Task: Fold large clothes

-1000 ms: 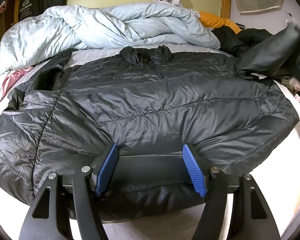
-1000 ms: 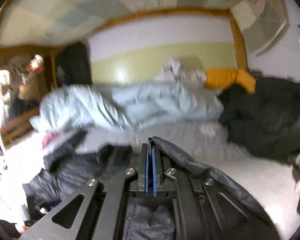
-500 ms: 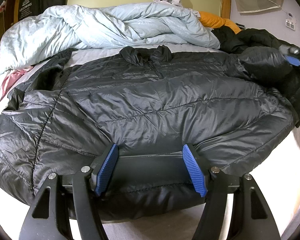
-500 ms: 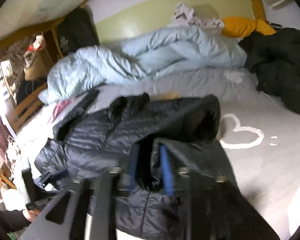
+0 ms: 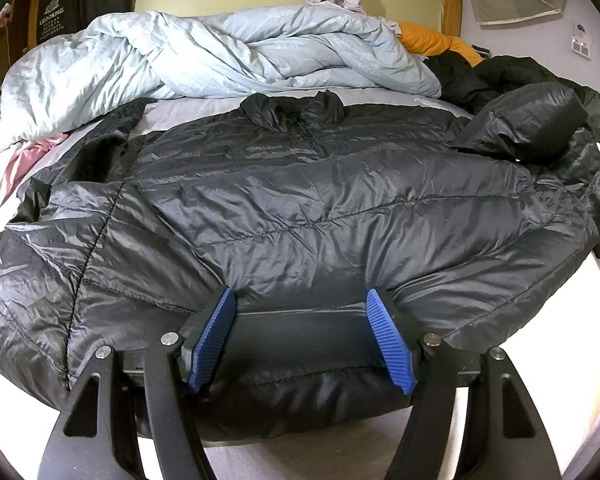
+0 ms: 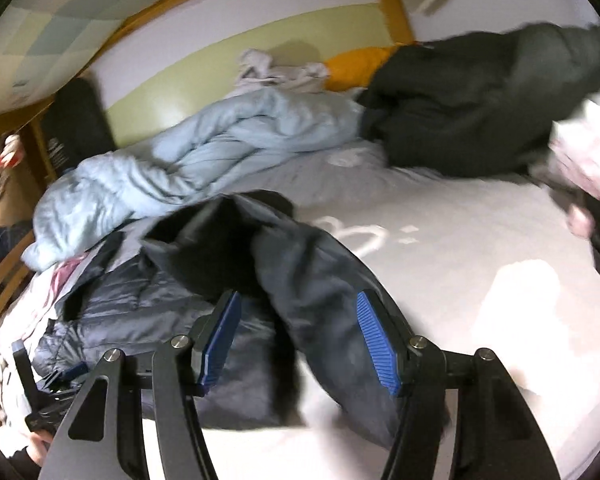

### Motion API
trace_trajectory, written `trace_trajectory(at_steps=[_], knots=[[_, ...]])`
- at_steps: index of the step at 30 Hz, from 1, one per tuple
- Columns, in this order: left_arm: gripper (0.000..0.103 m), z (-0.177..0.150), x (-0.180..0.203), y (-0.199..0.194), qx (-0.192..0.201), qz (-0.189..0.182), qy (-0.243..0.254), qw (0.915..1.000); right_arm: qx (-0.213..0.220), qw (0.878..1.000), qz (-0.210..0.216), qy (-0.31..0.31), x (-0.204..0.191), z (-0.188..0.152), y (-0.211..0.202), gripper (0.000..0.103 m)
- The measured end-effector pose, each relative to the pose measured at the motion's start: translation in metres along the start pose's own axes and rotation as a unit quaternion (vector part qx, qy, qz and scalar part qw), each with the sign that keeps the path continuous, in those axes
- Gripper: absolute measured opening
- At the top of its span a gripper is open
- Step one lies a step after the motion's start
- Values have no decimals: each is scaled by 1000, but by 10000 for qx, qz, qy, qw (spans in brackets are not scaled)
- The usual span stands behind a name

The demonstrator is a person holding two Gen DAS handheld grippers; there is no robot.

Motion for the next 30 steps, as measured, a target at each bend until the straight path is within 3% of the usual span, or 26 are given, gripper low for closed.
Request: trace_trajectory(at_steps=[5, 9, 11, 13, 14, 16, 17, 18, 24, 27, 30], knots=[[68, 0, 0, 0, -1, 1, 1, 10000, -5, 9987, -498, 135, 33, -12, -4, 64], [68, 0, 0, -1, 0, 4, 3, 10000, -257, 9943, -984, 331, 61, -24, 7, 77], [68, 0, 0, 0, 0, 3, 3, 10000, -378, 9923, -1047, 539, 70, -29, 11, 77], [68, 0, 0, -1, -2, 5, 3, 10000, -595, 9923, -833, 697, 68, -35, 19, 77], [68, 0, 1, -1, -2, 7, 3, 10000, -773, 9932, -535, 693, 58, -39, 24, 75], [68, 0, 0, -1, 1, 10, 5, 10000, -907, 9945, -132, 507, 39, -44, 26, 49], [68, 0, 1, -1, 2, 10, 4, 10000, -923, 9953, -10, 281, 24, -47, 26, 18], [68, 0, 1, -1, 1, 12, 5, 10000, -912, 9957, 99, 85, 12, -49, 26, 12], [69, 2, -1, -2, 40, 140, 84, 9999, -294, 9921, 722, -981, -82, -44, -11, 11], [69, 4, -4, -4, 80, 73, 41, 9999, 46, 9799, 1248, -1554, -144, -37, -42, 11], [69, 9, -6, -15, 305, -36, 0, 9995, -76, 9685, 1485, -2000, -197, -41, -51, 11]])
Point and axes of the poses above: each gripper's, at about its wrist camera, not at the fingertips, and y roughly the way its jaws point, x to its right, z to its top, the point moved 10 cm from there along y, roughly the way its jaws point, and after that the axes turned 7 degrees about -z, right-handed, at the moved point
